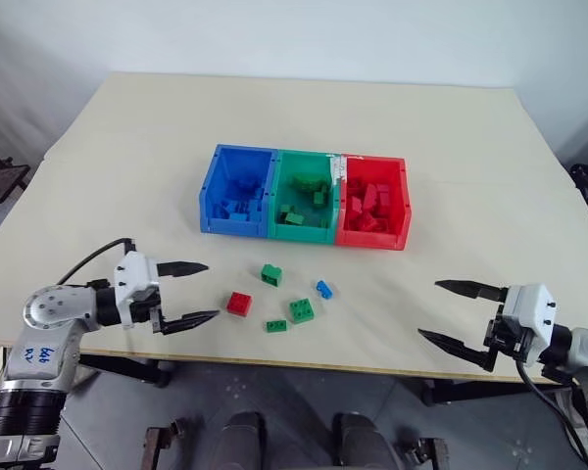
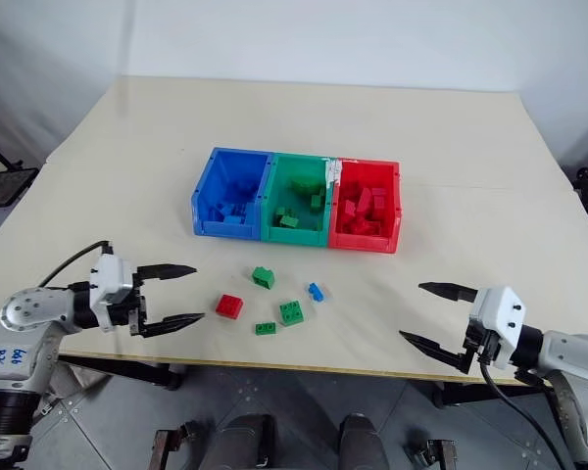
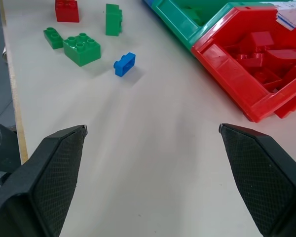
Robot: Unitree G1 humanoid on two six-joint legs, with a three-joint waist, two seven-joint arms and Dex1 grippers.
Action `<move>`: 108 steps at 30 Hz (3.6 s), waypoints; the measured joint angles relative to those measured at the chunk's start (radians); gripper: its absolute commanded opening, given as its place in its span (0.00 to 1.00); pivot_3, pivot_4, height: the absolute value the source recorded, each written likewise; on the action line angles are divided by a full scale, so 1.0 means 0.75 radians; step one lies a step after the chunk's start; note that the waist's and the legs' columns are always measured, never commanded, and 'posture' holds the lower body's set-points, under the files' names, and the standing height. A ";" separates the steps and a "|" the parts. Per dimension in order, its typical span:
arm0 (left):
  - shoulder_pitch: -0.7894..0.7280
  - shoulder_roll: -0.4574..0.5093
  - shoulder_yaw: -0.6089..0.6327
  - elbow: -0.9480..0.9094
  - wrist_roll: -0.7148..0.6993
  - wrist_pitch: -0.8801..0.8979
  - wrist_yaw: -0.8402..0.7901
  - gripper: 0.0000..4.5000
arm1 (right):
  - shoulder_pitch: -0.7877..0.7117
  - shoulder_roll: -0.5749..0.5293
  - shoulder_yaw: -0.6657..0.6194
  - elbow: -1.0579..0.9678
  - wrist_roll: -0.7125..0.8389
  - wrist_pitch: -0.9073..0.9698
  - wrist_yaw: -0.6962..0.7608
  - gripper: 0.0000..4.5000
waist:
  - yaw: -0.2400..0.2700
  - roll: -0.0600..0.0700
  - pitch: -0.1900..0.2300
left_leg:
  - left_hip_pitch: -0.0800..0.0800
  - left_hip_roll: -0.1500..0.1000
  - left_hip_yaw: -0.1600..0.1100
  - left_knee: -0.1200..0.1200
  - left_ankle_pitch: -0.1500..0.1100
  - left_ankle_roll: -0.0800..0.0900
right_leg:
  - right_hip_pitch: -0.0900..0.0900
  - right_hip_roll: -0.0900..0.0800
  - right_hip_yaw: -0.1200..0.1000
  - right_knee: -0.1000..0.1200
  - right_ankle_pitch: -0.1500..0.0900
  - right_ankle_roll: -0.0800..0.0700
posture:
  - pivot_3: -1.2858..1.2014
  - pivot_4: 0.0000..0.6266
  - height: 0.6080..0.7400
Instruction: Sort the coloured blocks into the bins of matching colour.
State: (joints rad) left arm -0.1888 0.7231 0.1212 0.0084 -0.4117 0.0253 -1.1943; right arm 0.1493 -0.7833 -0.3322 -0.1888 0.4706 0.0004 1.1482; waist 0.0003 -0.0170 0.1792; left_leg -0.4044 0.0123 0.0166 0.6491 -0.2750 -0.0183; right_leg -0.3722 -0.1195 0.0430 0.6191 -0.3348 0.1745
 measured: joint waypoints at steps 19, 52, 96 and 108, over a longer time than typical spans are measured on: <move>0.202 0.041 0.145 -0.043 -0.028 0.017 0.047 1.00 | -0.610 0.311 0.696 -0.134 -0.212 0.670 -0.486 1.00 | -0.030 0.001 0.000 | 0.000 0.004 -0.013 -0.001 -0.002 -0.004 | -0.006 0.003 0.000 0.005 -0.004 -0.008 | 0.52 0.24 1.00; 0.554 -0.154 0.463 -0.356 -0.140 0.142 0.487 1.00 | -1.234 0.790 0.811 0.230 -0.302 0.738 -0.551 0.06 | -0.075 0.001 0.000 | 0.001 0.011 -0.012 -0.005 -0.006 -0.008 | -0.012 0.006 -0.007 0.012 -0.008 -0.016 | 0.52 0.24 1.00; 0.018 -0.001 -0.018 -0.048 -0.045 0.082 0.008 1.00 | -0.459 0.015 0.332 0.316 -0.175 -0.125 0.169 0.99 | -0.042 0.001 0.000 | 0.004 0.028 0.029 0.004 -0.015 -0.019 | -0.024 0.006 -0.048 0.015 -0.007 -0.026 | 0.52 0.24 1.00; 0.271 0.061 0.118 -0.058 -0.033 0.019 0.022 1.00 | -0.923 0.275 0.872 0.189 -0.272 0.327 0.191 0.99 | -0.039 0.001 0.000 | 0.002 0.029 0.027 0.006 -0.016 -0.018 | -0.026 0.005 -0.047 0.023 -0.008 -0.027 | 0.52 0.24 1.00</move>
State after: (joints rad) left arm 0.0144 0.7686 0.2095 -0.0348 -0.4363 0.0395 -1.1778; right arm -0.5428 -0.5768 0.3216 -0.0469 0.2665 0.2454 1.2913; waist -0.0289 -0.0162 0.1794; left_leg -0.4026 0.0339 0.0371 0.6536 -0.2870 -0.0318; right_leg -0.3919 -0.1159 0.0074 0.6363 -0.3405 0.1543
